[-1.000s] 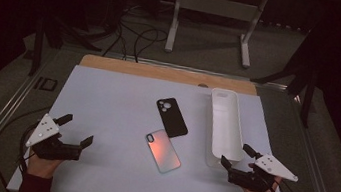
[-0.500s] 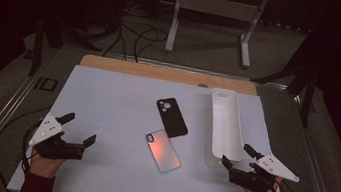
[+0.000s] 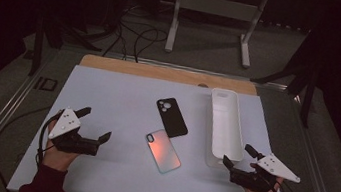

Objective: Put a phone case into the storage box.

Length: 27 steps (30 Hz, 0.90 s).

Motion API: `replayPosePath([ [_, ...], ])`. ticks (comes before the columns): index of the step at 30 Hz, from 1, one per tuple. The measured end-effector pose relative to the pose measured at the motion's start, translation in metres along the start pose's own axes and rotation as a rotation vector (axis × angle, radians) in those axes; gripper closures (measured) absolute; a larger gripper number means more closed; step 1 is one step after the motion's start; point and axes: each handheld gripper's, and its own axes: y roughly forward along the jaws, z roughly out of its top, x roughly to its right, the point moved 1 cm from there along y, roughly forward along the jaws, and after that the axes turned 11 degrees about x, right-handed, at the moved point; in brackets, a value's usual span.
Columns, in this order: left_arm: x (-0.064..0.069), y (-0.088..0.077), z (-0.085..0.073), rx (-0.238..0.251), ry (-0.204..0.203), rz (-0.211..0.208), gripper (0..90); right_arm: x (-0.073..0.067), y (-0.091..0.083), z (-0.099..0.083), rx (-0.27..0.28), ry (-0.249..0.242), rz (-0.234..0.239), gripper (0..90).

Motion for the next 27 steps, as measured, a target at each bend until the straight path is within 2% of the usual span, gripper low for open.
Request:
replayPosePath([
  [10, 0.014, 0.03, 0.004, -0.015, 0.012, -0.056, 0.0, -0.001, 0.001, 0.0, -0.005, -0.009, -0.001, 9.5],
  [13, 0.018, 0.04, 0.005, -0.026, 0.005, -0.079, 0.0, 0.0, 0.0, 0.0, -0.002, -0.007, -0.005, 9.5],
  [22, 0.026, 0.065, 0.003, -0.061, 0.001, -0.104, 0.0, 0.0, 0.001, 0.0, -0.002, -0.008, -0.006, 9.5],
  [27, 0.029, 0.074, 0.002, -0.071, -0.004, -0.115, 0.3, 0.0, 0.001, 0.0, -0.002, -0.007, -0.006, 9.5],
])
